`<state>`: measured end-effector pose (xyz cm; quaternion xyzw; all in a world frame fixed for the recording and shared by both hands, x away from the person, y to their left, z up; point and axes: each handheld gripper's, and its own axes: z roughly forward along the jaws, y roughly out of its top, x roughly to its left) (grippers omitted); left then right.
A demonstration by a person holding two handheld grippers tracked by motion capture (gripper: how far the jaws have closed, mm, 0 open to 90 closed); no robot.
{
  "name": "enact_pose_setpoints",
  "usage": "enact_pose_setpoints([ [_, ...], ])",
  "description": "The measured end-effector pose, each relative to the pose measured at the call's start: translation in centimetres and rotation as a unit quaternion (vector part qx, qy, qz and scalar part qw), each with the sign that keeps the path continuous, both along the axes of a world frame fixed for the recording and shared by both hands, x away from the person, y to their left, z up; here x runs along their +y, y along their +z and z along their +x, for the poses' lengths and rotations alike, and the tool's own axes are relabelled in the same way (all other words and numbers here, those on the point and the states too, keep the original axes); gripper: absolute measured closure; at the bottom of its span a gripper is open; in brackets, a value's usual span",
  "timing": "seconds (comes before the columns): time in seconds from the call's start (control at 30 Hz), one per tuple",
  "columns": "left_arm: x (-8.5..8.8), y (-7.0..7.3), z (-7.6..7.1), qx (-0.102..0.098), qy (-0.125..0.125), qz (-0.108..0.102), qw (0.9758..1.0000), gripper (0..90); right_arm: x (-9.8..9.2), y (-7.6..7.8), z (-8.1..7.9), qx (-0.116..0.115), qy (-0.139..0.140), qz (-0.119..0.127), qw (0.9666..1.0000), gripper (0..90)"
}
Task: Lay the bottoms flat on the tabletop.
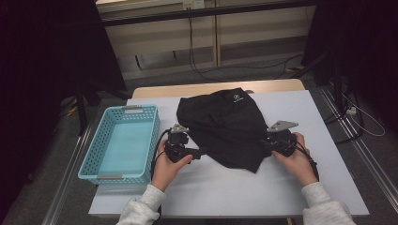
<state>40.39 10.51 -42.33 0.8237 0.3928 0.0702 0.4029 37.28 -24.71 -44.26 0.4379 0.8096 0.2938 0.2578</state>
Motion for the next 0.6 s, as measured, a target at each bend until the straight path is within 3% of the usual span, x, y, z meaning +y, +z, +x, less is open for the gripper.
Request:
enact_pose_setpoints([
  [0.07, 0.1, 0.1, -0.1, 0.001, -0.004, -0.001, 1.0, 10.6, 0.3, 0.4, -0.6, -0.01, 0.005, -0.008, 0.9999, 52.0],
  [0.23, 0.5, 0.2, -0.4, 0.001, -0.001, -0.003, 1.0, 10.1, 1.5, 1.4, -2.7, -0.015, 0.029, 0.035, 0.9988, 44.3],
  [0.4, 0.7, 0.8, -0.9, -0.008, 0.002, -0.009, 0.9999, 10.1, 3.6, 1.4, -3.8, 0.008, 0.063, 0.092, 0.9937, 50.5],
  [0.6, 0.9, 1.1, -0.8, -0.008, 0.003, -0.018, 0.9998, 10.1, 6.4, 0.4, -4.7, 0.021, 0.113, 0.07, 0.9909, 60.4],
])
